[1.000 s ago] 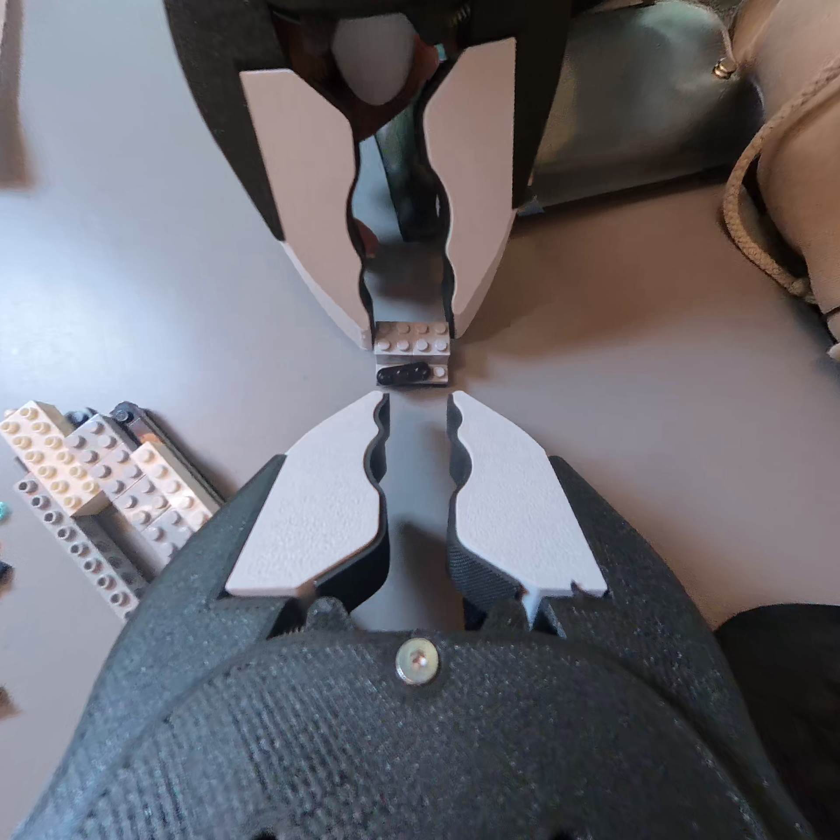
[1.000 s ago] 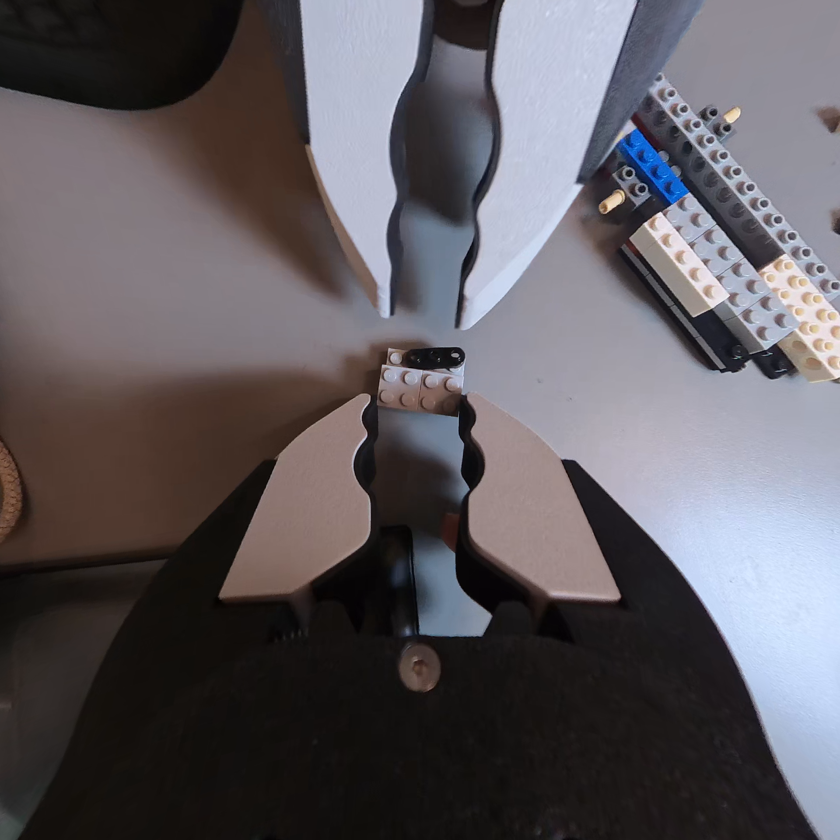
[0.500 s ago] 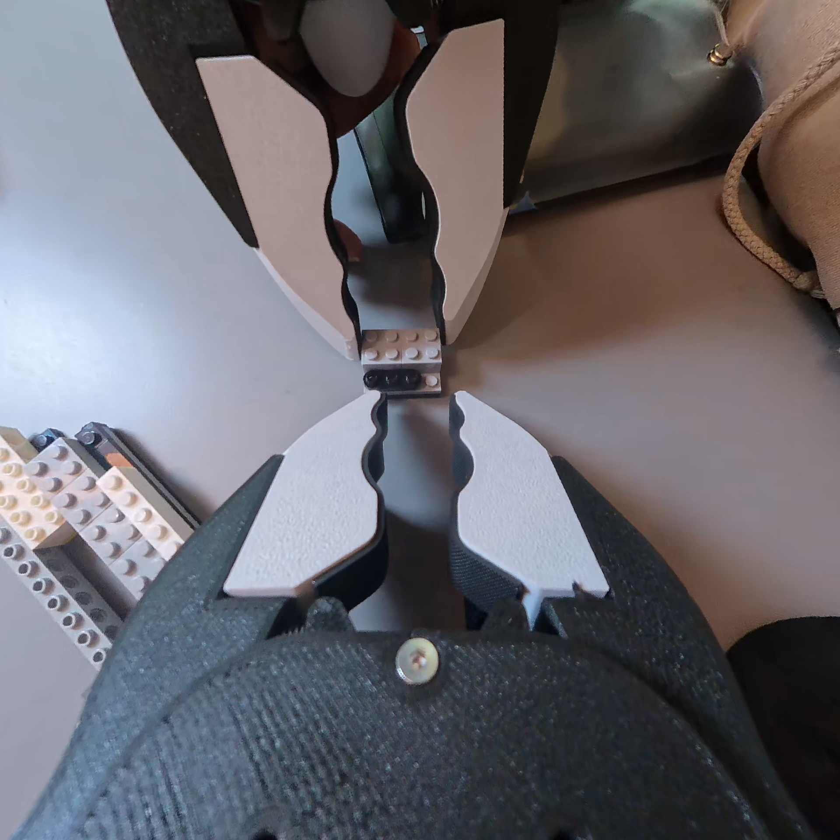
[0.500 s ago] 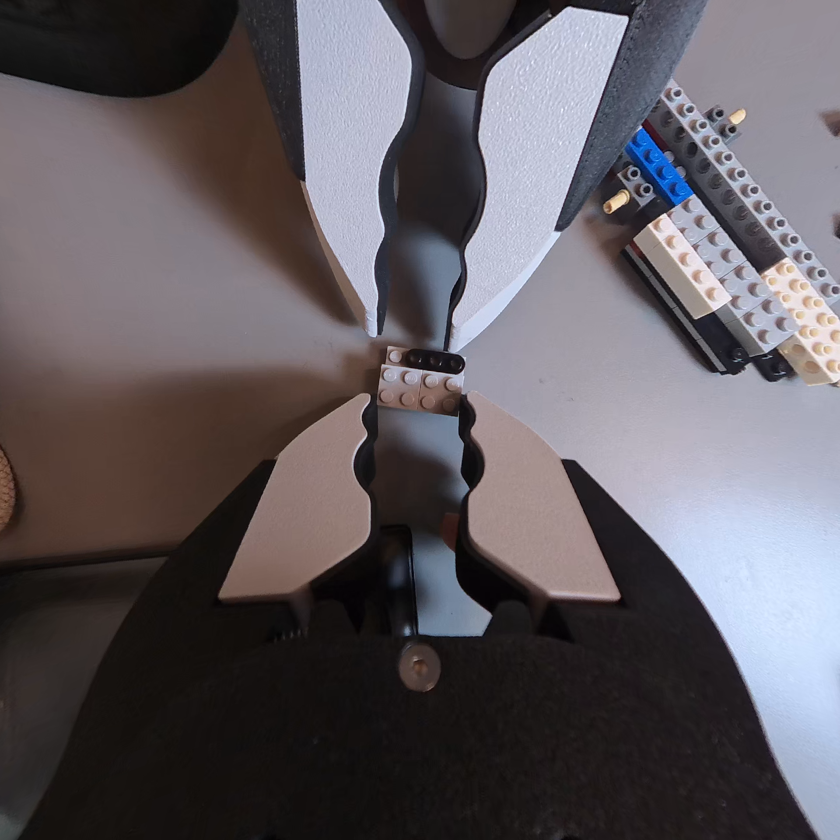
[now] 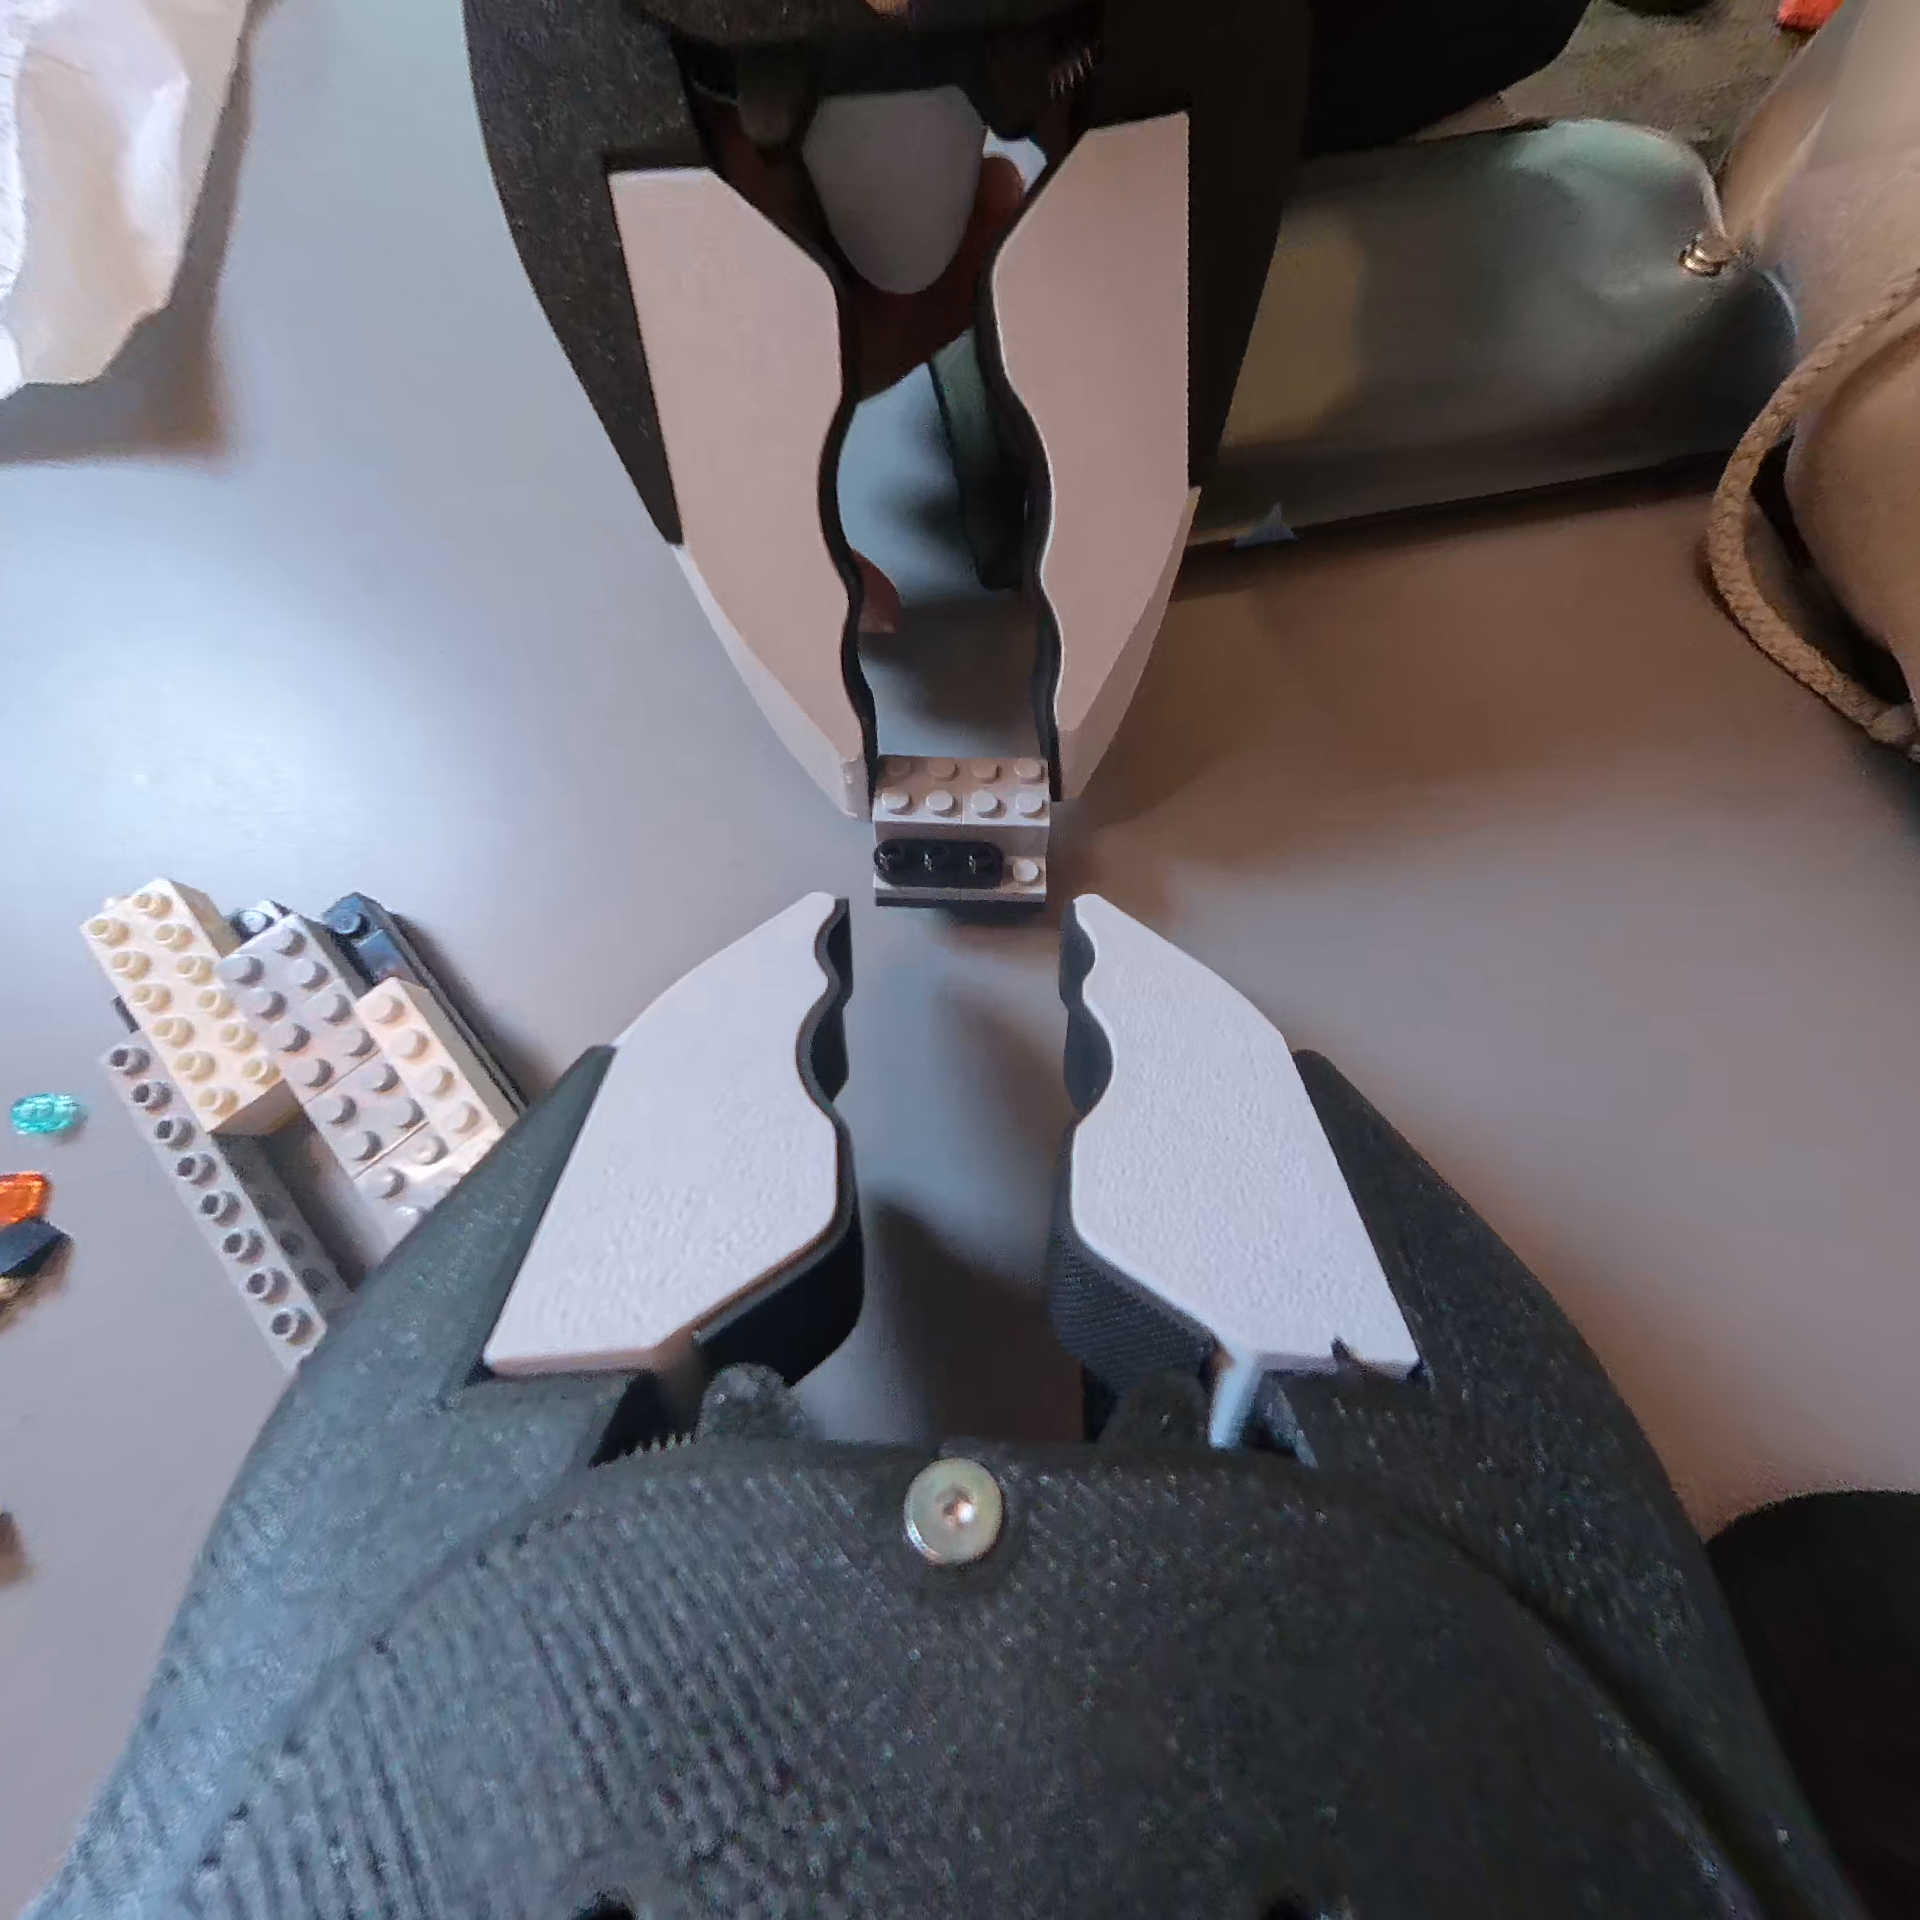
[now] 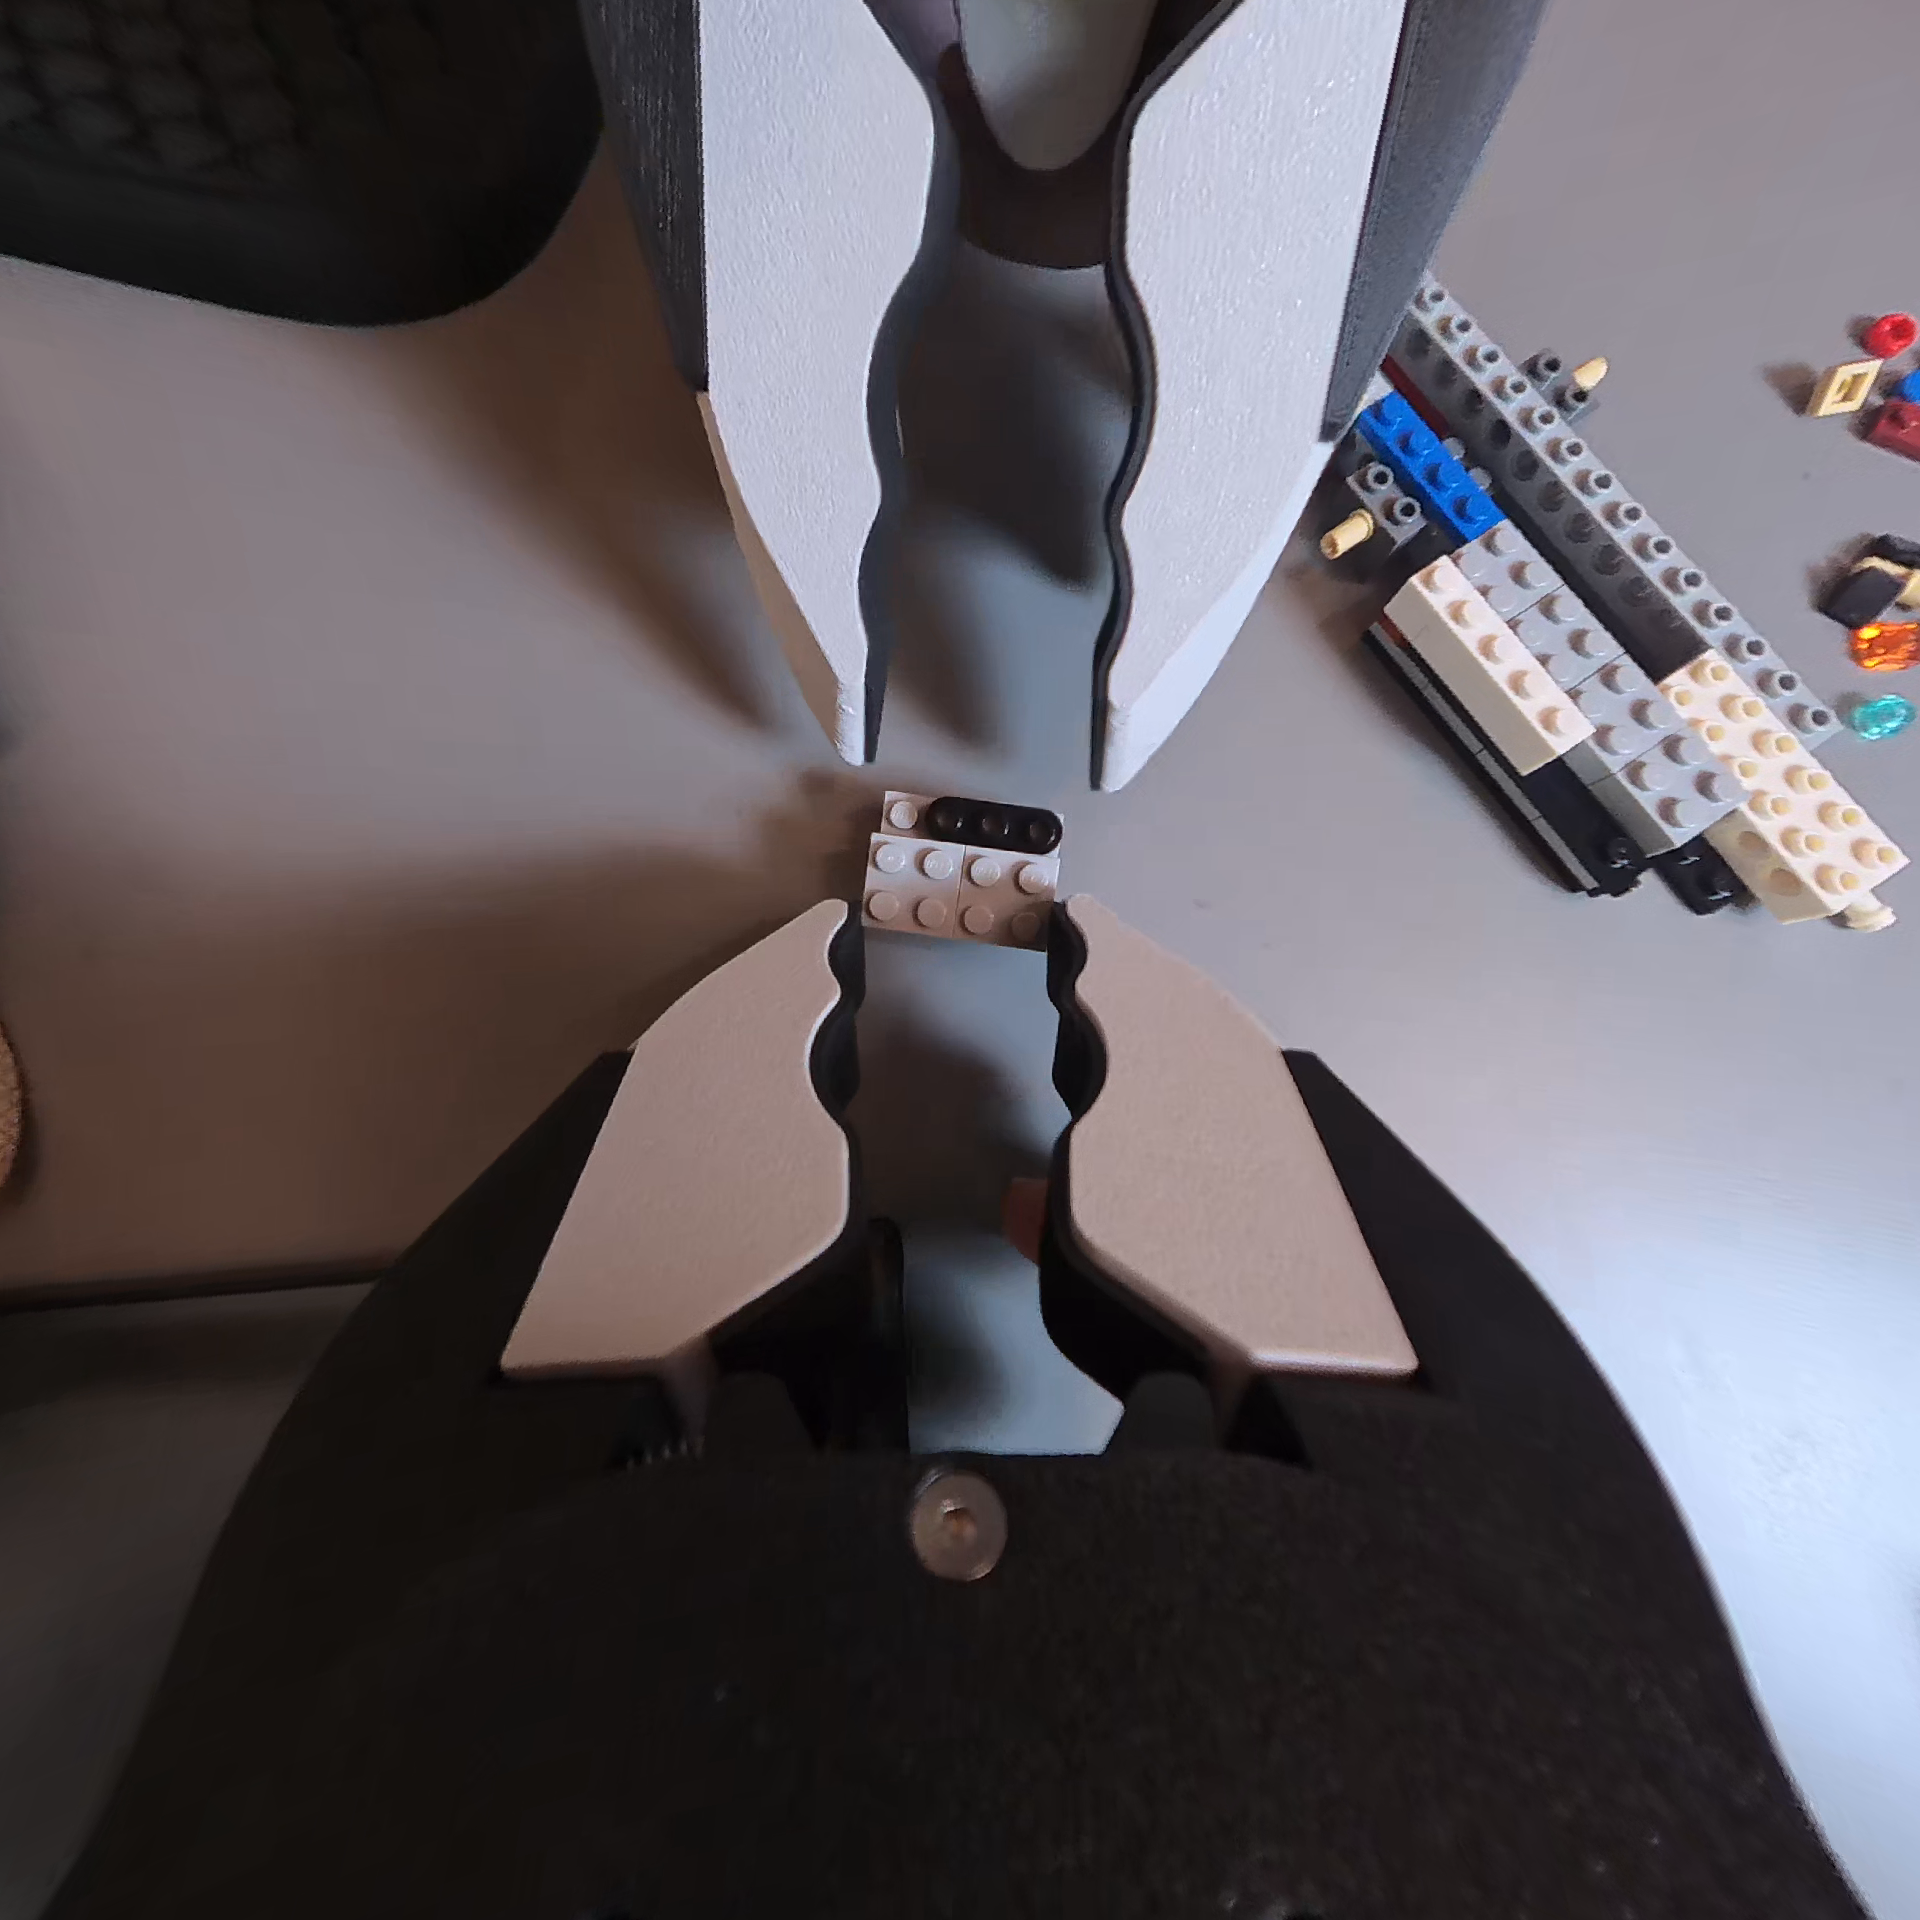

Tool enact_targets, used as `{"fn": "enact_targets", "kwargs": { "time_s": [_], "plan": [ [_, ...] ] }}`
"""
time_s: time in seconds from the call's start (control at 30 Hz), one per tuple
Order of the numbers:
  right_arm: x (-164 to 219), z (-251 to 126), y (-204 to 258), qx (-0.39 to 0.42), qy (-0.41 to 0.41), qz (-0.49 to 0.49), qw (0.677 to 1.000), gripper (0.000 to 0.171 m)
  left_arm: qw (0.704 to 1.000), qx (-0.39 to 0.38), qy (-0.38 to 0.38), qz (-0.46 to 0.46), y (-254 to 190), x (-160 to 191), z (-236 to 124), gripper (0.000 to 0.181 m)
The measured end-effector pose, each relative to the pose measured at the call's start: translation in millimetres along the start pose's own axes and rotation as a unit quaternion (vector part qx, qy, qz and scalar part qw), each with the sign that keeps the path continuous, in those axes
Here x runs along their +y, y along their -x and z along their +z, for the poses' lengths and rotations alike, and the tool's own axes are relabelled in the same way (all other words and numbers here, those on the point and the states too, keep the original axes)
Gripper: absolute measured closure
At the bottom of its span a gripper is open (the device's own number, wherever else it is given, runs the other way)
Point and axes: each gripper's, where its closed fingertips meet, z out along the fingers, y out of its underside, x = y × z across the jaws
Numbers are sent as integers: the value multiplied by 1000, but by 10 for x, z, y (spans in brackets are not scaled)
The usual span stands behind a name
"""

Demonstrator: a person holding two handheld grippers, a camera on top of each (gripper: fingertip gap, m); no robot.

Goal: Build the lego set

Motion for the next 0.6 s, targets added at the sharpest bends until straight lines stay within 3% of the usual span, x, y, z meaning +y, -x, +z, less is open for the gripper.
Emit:
{"fn": "enact_targets", "kwargs": {
  "time_s": [0.03,0.13,0.3,0.6],
  "plan": [
    [-16,-3,-1,-3,-9,-2,1000,138,1000,-10,-9,5,16,-27,-22,141],
    [-74,-48,26,-32,-46,-7,998,138,997,-34,-43,46,-5,-161,-121,141],
    [-196,-285,165,-112,-119,-33,986,137,985,-94,-36,143,-90,-269,-150,145],
    [-375,-621,429,-226,-149,-44,962,138,924,-198,-53,321,-320,-711,-305,151]
  ]
}}
